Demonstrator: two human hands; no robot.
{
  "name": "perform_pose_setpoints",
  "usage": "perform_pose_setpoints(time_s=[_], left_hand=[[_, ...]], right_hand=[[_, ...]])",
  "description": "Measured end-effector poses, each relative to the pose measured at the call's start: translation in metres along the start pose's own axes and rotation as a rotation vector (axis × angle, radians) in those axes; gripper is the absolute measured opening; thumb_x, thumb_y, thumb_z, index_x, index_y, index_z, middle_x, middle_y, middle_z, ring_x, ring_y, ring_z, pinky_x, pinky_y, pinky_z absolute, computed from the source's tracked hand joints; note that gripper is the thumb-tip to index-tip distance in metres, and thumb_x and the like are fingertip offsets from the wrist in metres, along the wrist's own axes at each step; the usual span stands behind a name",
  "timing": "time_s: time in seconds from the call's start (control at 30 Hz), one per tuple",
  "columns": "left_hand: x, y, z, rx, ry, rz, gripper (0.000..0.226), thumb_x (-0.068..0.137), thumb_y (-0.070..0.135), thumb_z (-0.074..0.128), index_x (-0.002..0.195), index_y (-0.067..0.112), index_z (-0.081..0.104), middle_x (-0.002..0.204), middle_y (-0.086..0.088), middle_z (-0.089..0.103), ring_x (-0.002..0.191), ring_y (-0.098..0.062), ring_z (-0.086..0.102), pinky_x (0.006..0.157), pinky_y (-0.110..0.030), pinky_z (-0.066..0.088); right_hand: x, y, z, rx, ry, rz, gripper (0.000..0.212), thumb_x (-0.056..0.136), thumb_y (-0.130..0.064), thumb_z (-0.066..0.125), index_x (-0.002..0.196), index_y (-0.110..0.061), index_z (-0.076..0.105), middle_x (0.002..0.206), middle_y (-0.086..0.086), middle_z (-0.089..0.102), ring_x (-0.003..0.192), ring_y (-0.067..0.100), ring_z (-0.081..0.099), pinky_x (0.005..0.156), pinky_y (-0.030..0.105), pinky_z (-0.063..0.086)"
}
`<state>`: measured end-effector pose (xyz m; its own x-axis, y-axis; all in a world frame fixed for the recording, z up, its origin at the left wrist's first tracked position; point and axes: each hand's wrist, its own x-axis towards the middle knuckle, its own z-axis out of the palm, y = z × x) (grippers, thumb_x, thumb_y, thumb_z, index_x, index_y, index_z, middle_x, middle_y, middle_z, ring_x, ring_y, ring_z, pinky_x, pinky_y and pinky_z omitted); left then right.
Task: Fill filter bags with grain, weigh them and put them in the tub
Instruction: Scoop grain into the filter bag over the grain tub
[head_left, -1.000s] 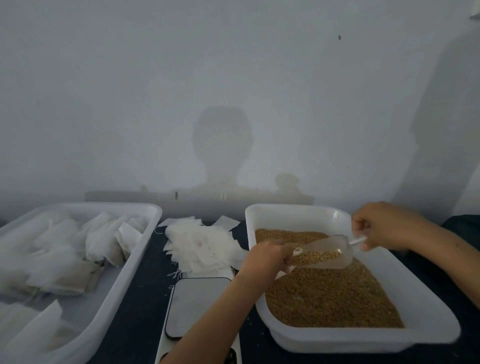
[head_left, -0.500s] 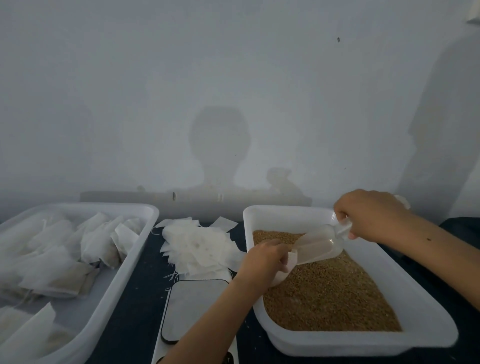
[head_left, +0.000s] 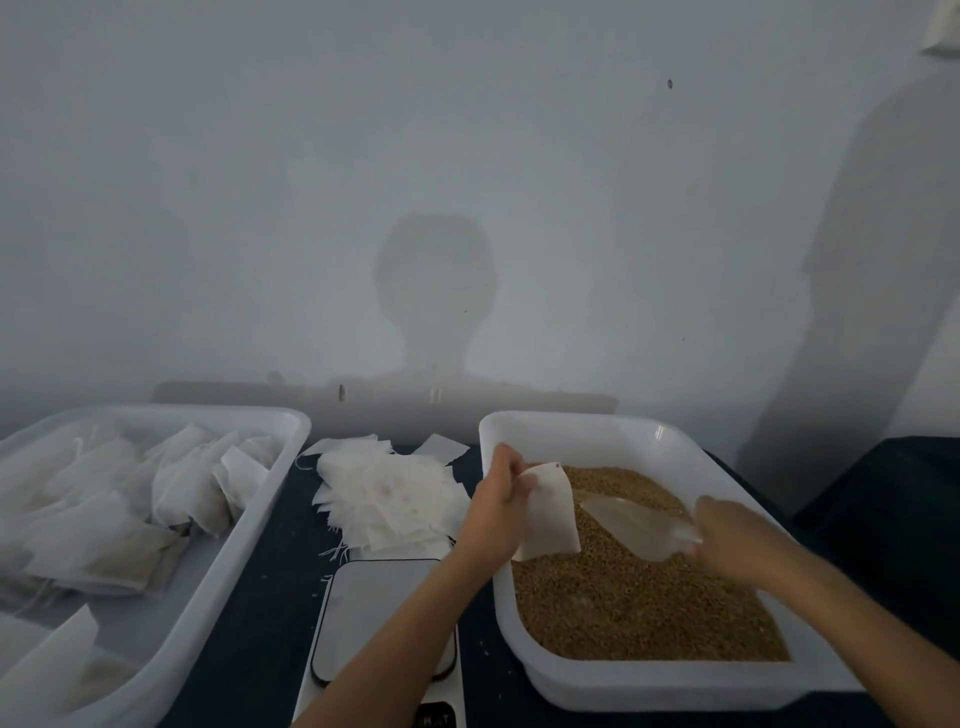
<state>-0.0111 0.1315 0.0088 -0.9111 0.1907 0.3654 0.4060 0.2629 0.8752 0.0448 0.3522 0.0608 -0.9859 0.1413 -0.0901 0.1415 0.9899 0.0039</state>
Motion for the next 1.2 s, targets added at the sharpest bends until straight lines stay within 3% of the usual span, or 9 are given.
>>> perform_pose_setpoints(time_s=[0.1,0.2,0.27,0.43,0.6,0.73,0.93,1.07,1.2], left_hand=[[0.000,0.007,-0.004,-0.165,0.031,-0.034,0.020,0.098,0.011,0.043,0.081,0.020,0.037,0.073,-0.002,0.040,0.064,-0.012,0.037,0.063,-0.029,0.033],[-0.002,0.014,-0.009,-0.187,0.034,-0.028,0.020,0.096,0.013,0.048,0.079,0.022,0.041,0.071,0.004,0.042,0.063,-0.009,0.039,0.060,-0.021,0.034],[-0.005,0.021,-0.015,-0.208,0.048,-0.015,0.020,0.094,0.012,0.050,0.079,0.022,0.043,0.072,0.006,0.045,0.065,-0.008,0.041,0.061,-0.020,0.035],[-0.014,0.032,-0.036,-0.269,0.047,0.052,0.017,0.091,0.009,0.057,0.079,0.017,0.048,0.080,0.001,0.054,0.075,-0.015,0.049,0.066,-0.024,0.038],[-0.023,0.036,-0.065,-0.341,0.124,0.077,0.020,0.089,0.008,0.061,0.076,0.019,0.050,0.072,0.012,0.058,0.067,-0.007,0.053,0.064,-0.023,0.042],[-0.033,0.040,-0.091,-0.381,0.149,0.117,0.023,0.088,0.006,0.062,0.073,0.019,0.051,0.063,0.015,0.057,0.058,-0.001,0.050,0.057,-0.016,0.041],[-0.058,0.028,-0.123,-0.352,0.217,0.114,0.016,0.088,0.004,0.060,0.080,0.015,0.052,0.082,0.005,0.066,0.078,-0.011,0.060,0.070,-0.026,0.048],[-0.076,0.000,-0.133,-0.310,0.226,-0.025,0.033,0.084,0.013,0.067,0.109,0.017,0.046,0.112,-0.002,0.062,0.098,-0.015,0.064,0.081,-0.032,0.055],[-0.088,-0.031,-0.137,0.003,0.205,-0.171,0.021,0.079,0.021,0.074,0.094,0.019,0.059,0.092,-0.002,0.068,0.085,-0.016,0.067,0.077,-0.038,0.057]], right_hand=[[0.003,-0.008,0.031,0.139,0.002,-0.019,0.012,0.098,-0.025,0.044,0.088,-0.018,0.042,0.080,-0.009,0.043,0.076,0.007,0.049,0.058,0.016,0.038],[0.002,-0.018,0.049,0.174,0.055,-0.020,0.021,0.098,-0.029,0.045,0.116,-0.017,0.045,0.104,-0.005,0.057,0.084,0.007,0.051,0.073,0.018,0.042],[0.002,-0.021,0.055,0.124,0.071,-0.020,0.032,0.097,-0.035,0.047,0.124,-0.018,0.048,0.113,-0.006,0.059,0.084,0.004,0.050,0.070,0.013,0.039],[-0.003,-0.034,0.040,-0.072,0.034,-0.020,0.012,0.096,-0.032,0.046,0.105,-0.028,0.052,0.092,-0.014,0.053,0.076,0.002,0.048,0.051,0.016,0.029],[-0.015,-0.077,0.011,0.850,0.218,-0.205,0.006,0.089,-0.032,0.061,0.094,-0.034,0.060,0.093,-0.015,0.064,0.083,0.002,0.060,0.073,0.022,0.047],[-0.045,-0.133,-0.007,1.414,-0.088,-0.428,0.025,0.075,-0.033,0.061,0.098,-0.024,0.066,0.093,-0.005,0.074,0.083,0.009,0.070,0.063,0.017,0.055],[-0.055,-0.195,0.012,1.421,0.034,-0.331,0.006,0.084,-0.014,0.066,0.089,-0.014,0.069,0.087,0.009,0.074,0.083,0.025,0.070,0.079,0.043,0.056],[-0.055,-0.220,0.037,1.358,0.150,-0.297,0.006,0.086,-0.009,0.065,0.082,-0.010,0.069,0.082,0.009,0.072,0.079,0.023,0.068,0.071,0.036,0.055],[-0.047,-0.233,0.064,1.248,0.278,-0.283,0.025,0.084,-0.011,0.067,0.065,-0.001,0.054,0.062,0.010,0.055,0.062,0.021,0.054,0.055,0.024,0.039]])
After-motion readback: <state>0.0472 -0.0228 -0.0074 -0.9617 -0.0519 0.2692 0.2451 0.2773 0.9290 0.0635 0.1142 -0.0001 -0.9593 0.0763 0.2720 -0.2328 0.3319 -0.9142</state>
